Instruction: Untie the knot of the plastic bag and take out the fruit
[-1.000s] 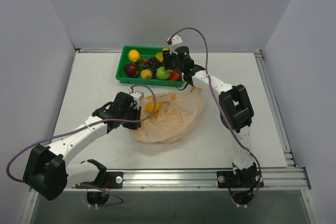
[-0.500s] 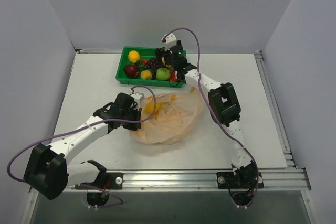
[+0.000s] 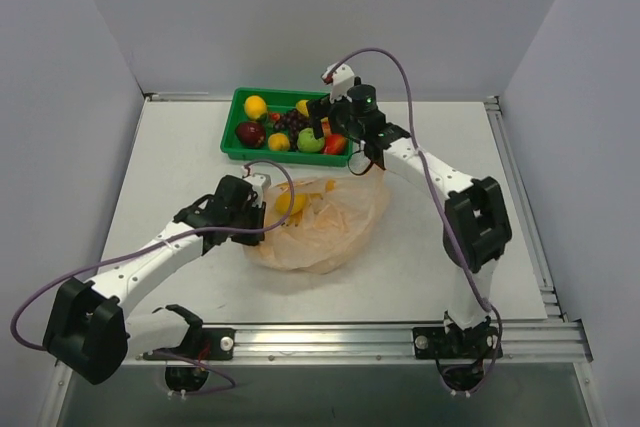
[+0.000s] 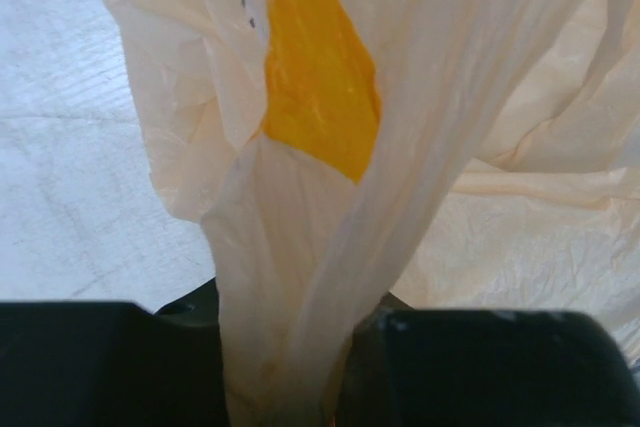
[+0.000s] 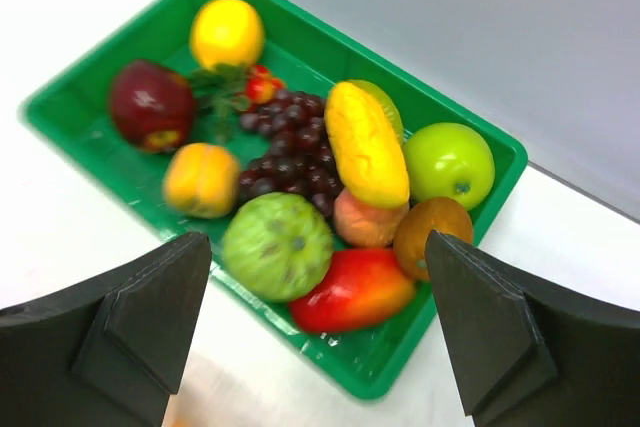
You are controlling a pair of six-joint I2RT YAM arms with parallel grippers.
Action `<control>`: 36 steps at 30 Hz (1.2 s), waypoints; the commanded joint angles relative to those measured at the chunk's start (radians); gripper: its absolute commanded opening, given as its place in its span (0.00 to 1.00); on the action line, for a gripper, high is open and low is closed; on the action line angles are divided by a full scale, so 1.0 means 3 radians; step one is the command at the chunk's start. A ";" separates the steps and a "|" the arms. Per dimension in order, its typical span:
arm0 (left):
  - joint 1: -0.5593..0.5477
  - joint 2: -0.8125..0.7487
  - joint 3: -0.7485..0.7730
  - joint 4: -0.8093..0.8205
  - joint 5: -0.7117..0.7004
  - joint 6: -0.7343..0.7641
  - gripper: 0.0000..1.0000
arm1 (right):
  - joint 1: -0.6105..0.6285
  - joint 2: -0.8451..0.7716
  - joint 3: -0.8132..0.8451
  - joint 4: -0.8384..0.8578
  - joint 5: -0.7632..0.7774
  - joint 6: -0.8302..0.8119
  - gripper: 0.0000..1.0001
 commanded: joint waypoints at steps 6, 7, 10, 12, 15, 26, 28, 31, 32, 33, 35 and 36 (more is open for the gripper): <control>0.0056 -0.0424 0.0050 0.0221 -0.0414 0.0016 0.32 | 0.0088 -0.1307 -0.0873 -0.0878 -0.0562 0.0071 0.92; 0.0056 -0.0465 0.0055 0.0257 -0.0429 0.0021 0.32 | 0.0103 -0.1480 -0.0977 -0.0893 -0.0542 0.0081 0.92; 0.0056 -0.0557 0.0147 0.0227 -0.0511 0.0077 0.44 | 0.0154 -0.1767 -0.1334 -0.0965 -0.0419 0.0147 0.92; 0.0051 -0.0624 0.0305 0.0171 -0.0582 0.0088 0.60 | 0.0200 -0.1891 -0.1479 -0.0980 -0.0343 0.0219 0.92; 0.0046 -0.0700 0.0580 0.0023 -0.0629 0.0088 0.76 | 0.0307 -0.2060 -0.1724 -0.1026 -0.0077 0.0280 0.92; -0.0760 -0.0681 0.1389 -0.0300 -0.0991 -0.0188 0.85 | 0.0650 -0.2275 -0.2225 -0.1093 0.0603 0.0847 0.91; -0.1190 -0.0512 0.1451 -0.0264 -0.1225 -0.0239 0.82 | 0.0650 -0.2285 -0.2307 -0.1067 0.0771 0.1000 0.90; -0.1503 -0.0139 0.1456 -0.0193 -0.1553 -0.0301 0.75 | 0.0645 -0.2331 -0.2537 -0.0858 0.0783 0.1267 0.88; -0.1518 0.0014 0.1436 -0.0172 -0.1595 -0.0387 0.71 | 0.0645 -0.2341 -0.2583 -0.0751 0.0742 0.1368 0.86; -0.1518 0.0081 0.1410 -0.0101 -0.1625 -0.0453 0.69 | 0.0640 -0.2336 -0.2660 -0.0705 0.0721 0.1410 0.83; -0.1518 0.0244 0.1288 0.0032 -0.1712 -0.0556 0.65 | 0.0640 -0.2326 -0.2727 -0.0572 0.0655 0.1502 0.78; -0.1518 0.0291 0.1252 0.0124 -0.1763 -0.0617 0.64 | 0.0640 -0.2296 -0.2783 -0.0531 0.0640 0.1594 0.74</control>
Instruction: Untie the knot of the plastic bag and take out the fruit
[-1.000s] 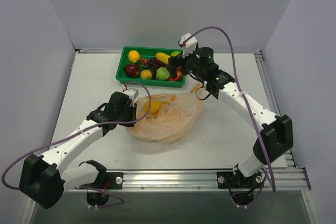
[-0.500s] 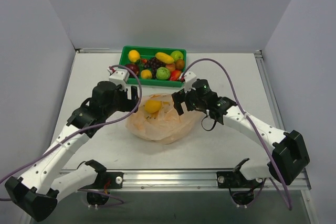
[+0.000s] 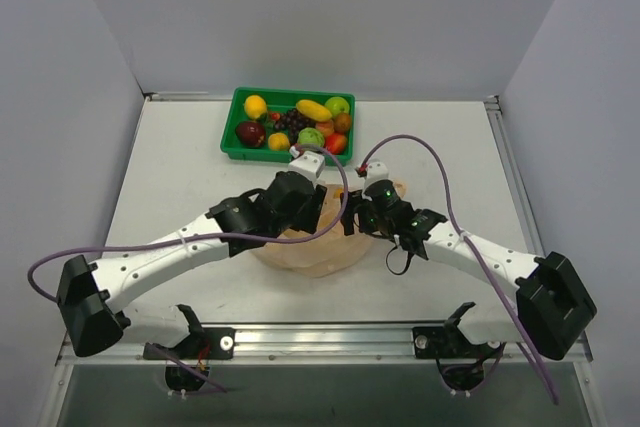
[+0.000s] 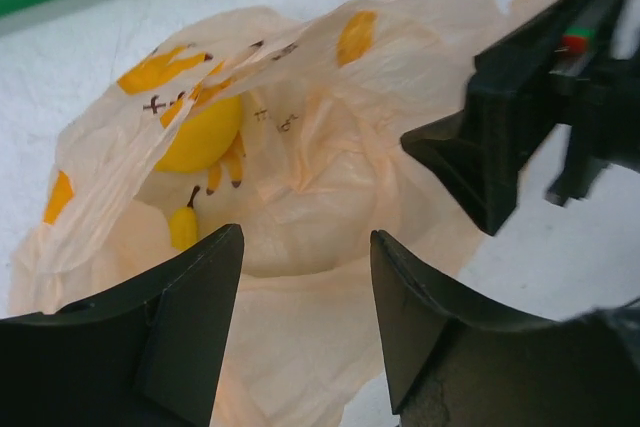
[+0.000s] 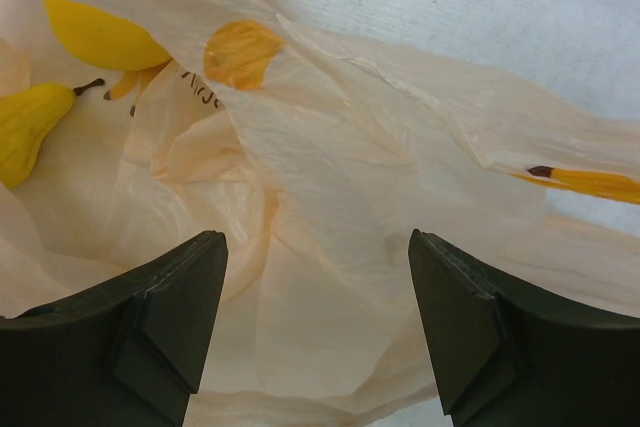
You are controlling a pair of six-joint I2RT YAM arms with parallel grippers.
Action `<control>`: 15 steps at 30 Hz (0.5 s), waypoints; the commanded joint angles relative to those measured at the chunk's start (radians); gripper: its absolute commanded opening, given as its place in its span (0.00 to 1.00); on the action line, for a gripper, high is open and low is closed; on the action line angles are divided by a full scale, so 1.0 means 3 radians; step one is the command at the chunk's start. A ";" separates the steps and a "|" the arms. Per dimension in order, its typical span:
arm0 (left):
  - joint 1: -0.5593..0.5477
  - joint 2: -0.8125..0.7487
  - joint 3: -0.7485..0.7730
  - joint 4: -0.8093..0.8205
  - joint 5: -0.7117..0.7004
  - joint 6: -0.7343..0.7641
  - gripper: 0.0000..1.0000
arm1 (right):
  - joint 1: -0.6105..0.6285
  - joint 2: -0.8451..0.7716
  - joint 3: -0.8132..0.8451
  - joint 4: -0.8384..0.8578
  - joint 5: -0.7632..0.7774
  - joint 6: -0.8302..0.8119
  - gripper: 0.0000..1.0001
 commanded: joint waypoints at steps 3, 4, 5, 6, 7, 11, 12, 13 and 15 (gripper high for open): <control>0.0006 0.0275 -0.0291 0.0275 -0.0644 -0.0526 0.64 | -0.0008 0.0020 -0.0155 0.0503 -0.0033 0.0525 0.73; 0.0016 0.0332 -0.0363 0.0275 -0.0726 -0.0704 0.64 | -0.0003 0.0046 -0.0216 0.0559 -0.0054 0.0572 0.73; 0.0027 0.0342 -0.0435 0.0280 -0.0808 -0.0781 0.64 | -0.0008 0.0072 -0.0242 0.0651 -0.0100 0.0608 0.73; 0.0047 0.0352 -0.0617 0.0295 -0.0890 -0.0858 0.64 | -0.0003 0.0123 -0.0267 0.0687 -0.0115 0.0674 0.72; 0.0062 0.0363 -0.0695 0.0295 -0.0916 -0.1011 0.64 | 0.0002 0.0148 -0.0303 0.0718 -0.0131 0.0700 0.72; 0.0251 0.0281 -0.1104 0.0275 -0.1008 -0.1303 0.63 | 0.0012 0.0261 -0.0385 0.0794 -0.0167 0.0787 0.71; 0.0287 0.0246 -0.1166 0.0265 -0.1033 -0.1354 0.63 | 0.0012 0.0291 -0.0395 0.0805 -0.0187 0.0797 0.71; 0.0313 0.0164 -0.1303 0.0260 -0.1034 -0.1400 0.62 | 0.0007 0.0307 -0.0406 0.0805 -0.0197 0.0807 0.70; 0.0400 0.0092 -0.1421 0.0254 -0.1019 -0.1436 0.62 | 0.0007 0.0353 -0.0421 0.0790 -0.0208 0.0838 0.70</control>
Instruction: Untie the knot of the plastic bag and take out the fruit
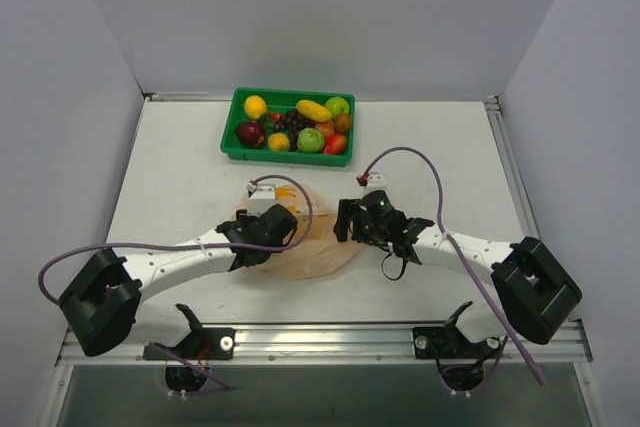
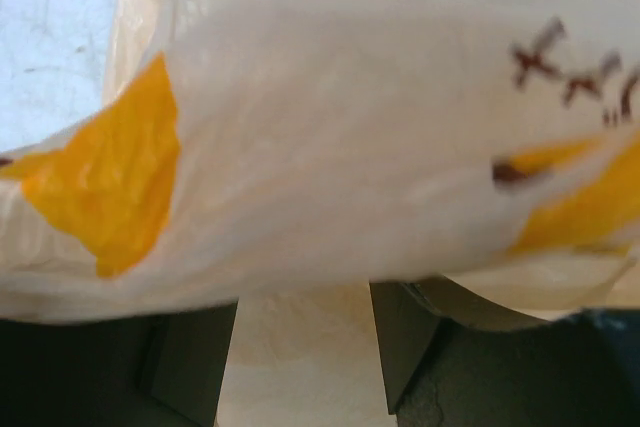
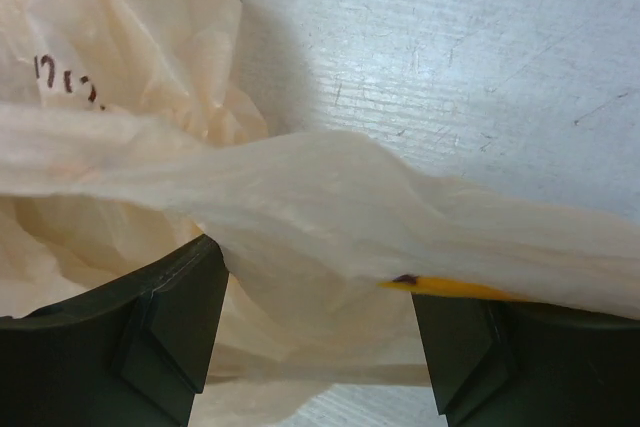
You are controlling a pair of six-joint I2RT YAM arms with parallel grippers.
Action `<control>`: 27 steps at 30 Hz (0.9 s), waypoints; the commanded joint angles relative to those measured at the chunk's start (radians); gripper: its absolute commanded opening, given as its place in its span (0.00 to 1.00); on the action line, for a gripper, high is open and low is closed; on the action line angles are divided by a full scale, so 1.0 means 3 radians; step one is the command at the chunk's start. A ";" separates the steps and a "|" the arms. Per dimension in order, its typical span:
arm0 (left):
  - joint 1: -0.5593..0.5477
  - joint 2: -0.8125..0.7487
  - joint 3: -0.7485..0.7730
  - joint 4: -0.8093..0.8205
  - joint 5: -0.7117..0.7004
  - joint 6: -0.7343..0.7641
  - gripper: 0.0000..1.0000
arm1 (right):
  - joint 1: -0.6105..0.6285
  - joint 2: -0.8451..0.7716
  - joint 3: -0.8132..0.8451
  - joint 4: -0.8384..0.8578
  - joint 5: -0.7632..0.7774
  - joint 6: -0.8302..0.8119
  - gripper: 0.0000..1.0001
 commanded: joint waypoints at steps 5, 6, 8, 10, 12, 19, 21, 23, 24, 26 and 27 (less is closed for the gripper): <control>0.0319 -0.0460 -0.0433 0.0075 0.0044 -0.0348 0.62 | 0.0010 0.0117 -0.0047 0.0128 0.0006 0.0176 0.70; 0.0381 -0.0490 -0.0453 0.0111 0.0080 -0.0323 0.62 | 0.0010 0.0127 -0.0037 0.0123 0.0006 0.0176 0.70; 0.0391 -0.0582 -0.0474 0.0162 0.0156 -0.0185 0.63 | 0.0015 0.0102 -0.0022 0.0108 -0.0050 0.0145 0.70; 0.0391 -0.0679 -0.0484 0.0284 0.0203 -0.0007 0.67 | 0.0045 0.0035 0.0004 0.0113 -0.0060 0.0048 0.70; 0.0391 -0.0716 -0.0469 0.0275 0.0193 0.0014 0.72 | 0.0086 -0.0041 0.0050 0.0047 -0.0055 -0.0049 0.70; 0.0340 -0.0889 -0.0132 -0.0022 0.0218 -0.0307 0.83 | 0.0250 -0.0450 0.0386 -0.0316 -0.0377 -0.0651 0.74; 0.0299 -0.0910 -0.0055 -0.0027 0.0203 -0.0374 0.83 | 0.0245 -0.0563 0.0474 -0.0408 -0.0494 -0.0866 0.78; 0.0289 -0.0915 0.0052 -0.0027 0.0193 -0.0389 0.83 | 0.0245 -0.0594 0.0647 -0.0567 -0.0607 -0.1295 0.85; 0.0294 -0.0905 0.0073 -0.0032 0.0178 -0.0389 0.83 | 0.0245 -0.0574 0.0719 -0.0628 -0.0638 -0.1423 0.88; 0.0294 -0.0879 0.0114 -0.0042 0.0162 -0.0359 0.83 | 0.0230 -0.0482 0.0918 -0.0751 -0.0715 -0.1770 0.94; 0.0299 -0.0879 0.0119 -0.0053 0.0172 -0.0354 0.83 | 0.0230 -0.0441 0.0995 -0.0787 -0.0760 -0.1858 0.96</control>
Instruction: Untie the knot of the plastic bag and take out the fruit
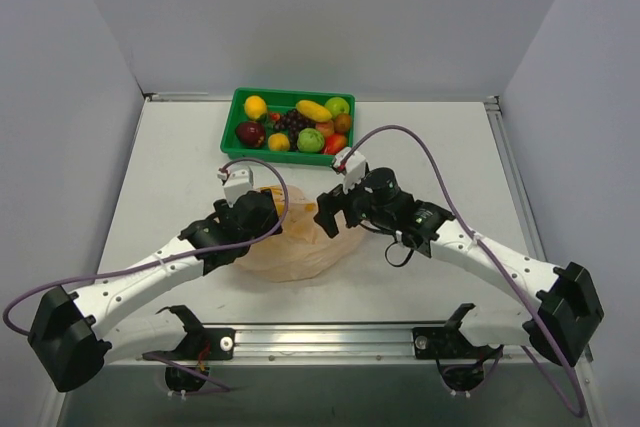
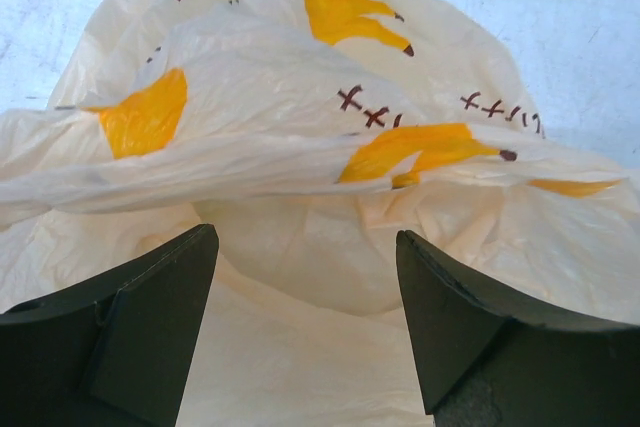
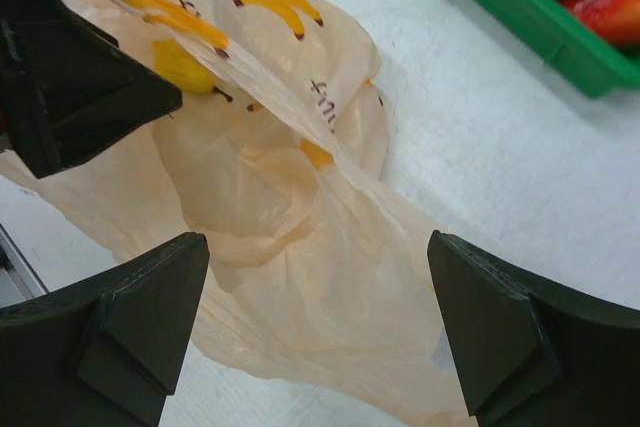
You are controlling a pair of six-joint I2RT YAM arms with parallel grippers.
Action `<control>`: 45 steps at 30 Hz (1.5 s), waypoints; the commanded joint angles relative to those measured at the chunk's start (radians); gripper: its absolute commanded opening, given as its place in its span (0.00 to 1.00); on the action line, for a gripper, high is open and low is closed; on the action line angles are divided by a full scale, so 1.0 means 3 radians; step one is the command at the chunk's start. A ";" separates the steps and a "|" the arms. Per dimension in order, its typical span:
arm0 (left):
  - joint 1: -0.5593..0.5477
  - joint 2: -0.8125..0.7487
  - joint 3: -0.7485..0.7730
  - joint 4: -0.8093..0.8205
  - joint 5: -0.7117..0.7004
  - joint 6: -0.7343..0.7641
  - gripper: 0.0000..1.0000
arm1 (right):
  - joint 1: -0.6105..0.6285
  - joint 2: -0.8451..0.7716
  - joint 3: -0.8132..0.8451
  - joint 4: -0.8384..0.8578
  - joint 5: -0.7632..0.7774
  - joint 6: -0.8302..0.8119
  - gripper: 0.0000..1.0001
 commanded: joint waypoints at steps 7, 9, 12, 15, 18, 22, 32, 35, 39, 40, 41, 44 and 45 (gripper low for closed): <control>0.0000 -0.0243 0.0003 -0.0129 0.0042 -0.0115 0.83 | -0.0149 0.0719 0.0883 -0.0304 -0.0914 -0.1001 1.00; 0.0011 -0.0269 -0.0048 -0.0165 0.0052 -0.0125 0.83 | -0.0169 0.0990 0.1007 -0.0314 -0.1053 -0.1113 1.00; 0.0021 -0.0274 -0.0115 -0.0201 0.0072 -0.0140 0.83 | -0.0190 0.1343 0.1257 -0.0386 -0.1289 -0.1231 1.00; 0.0051 -0.0249 -0.0196 -0.0201 0.0072 -0.0151 0.83 | -0.0195 0.1655 0.1503 -0.0478 -0.1355 -0.1288 1.00; 0.0118 -0.0208 -0.0314 -0.0171 0.0078 -0.0176 0.83 | -0.0210 0.1916 0.1677 -0.0498 -0.1229 -0.1257 0.95; 0.0286 -0.0085 -0.0467 0.0064 0.0169 -0.0074 0.83 | -0.0277 0.1907 0.1713 -0.0570 -0.1228 -0.1155 0.25; 0.0491 0.0114 -0.0391 0.1142 0.0425 0.0534 0.82 | -0.0037 0.0573 0.1330 -0.0887 -0.0712 -0.0956 0.00; 0.0491 0.0048 -0.0478 0.1358 0.0583 0.0586 0.82 | 0.0030 0.0460 0.1070 -0.0892 -0.0569 -0.0823 0.00; 0.0461 -0.0156 -0.0662 0.1466 0.0824 0.0540 0.82 | 0.0071 0.0429 0.0533 -0.0668 -0.0252 -0.0470 0.00; 0.0446 -0.0258 -0.0718 0.1466 0.0880 0.0524 0.82 | 0.0071 0.0414 0.0405 -0.0480 -0.0195 -0.0272 0.00; 0.0400 -0.0314 -0.0744 0.1461 0.0896 0.0504 0.82 | 0.0071 0.0368 0.0120 -0.0422 -0.0129 -0.0195 0.00; 0.0221 -0.0499 -0.0785 0.1445 0.0906 0.0397 0.82 | 0.0076 0.0255 -0.0356 0.0058 0.0132 0.0133 0.04; 0.0165 -0.0540 -0.0780 0.1445 0.0901 0.0386 0.82 | 0.0076 0.0230 -0.0449 0.0221 0.0193 0.0225 0.04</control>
